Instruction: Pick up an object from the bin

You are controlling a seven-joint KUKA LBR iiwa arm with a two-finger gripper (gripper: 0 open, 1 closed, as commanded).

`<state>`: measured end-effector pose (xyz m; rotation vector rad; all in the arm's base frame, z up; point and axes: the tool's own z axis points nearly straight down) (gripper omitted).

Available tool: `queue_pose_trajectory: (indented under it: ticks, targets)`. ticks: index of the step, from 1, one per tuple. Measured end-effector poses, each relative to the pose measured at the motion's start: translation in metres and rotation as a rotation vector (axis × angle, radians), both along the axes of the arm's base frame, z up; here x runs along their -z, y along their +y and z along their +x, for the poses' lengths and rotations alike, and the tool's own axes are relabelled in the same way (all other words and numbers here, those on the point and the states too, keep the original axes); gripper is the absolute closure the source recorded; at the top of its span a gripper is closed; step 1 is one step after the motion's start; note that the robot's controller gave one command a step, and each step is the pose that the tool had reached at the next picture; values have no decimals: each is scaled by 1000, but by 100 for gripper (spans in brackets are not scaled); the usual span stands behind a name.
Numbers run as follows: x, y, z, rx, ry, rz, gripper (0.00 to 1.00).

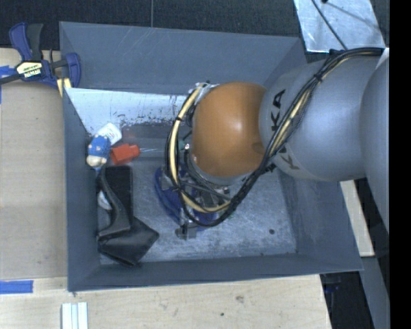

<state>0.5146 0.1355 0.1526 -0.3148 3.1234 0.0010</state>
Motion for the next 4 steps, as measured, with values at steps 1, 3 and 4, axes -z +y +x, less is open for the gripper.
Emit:
queue_pose_trajectory:
  ticks: [1,3,4]
  targets:
    - [83,-47,47,-23,-4,4,0]
    - [-65,-25,24,23,-8,2,100]
    - [-60,-26,24,25,0,0,0]
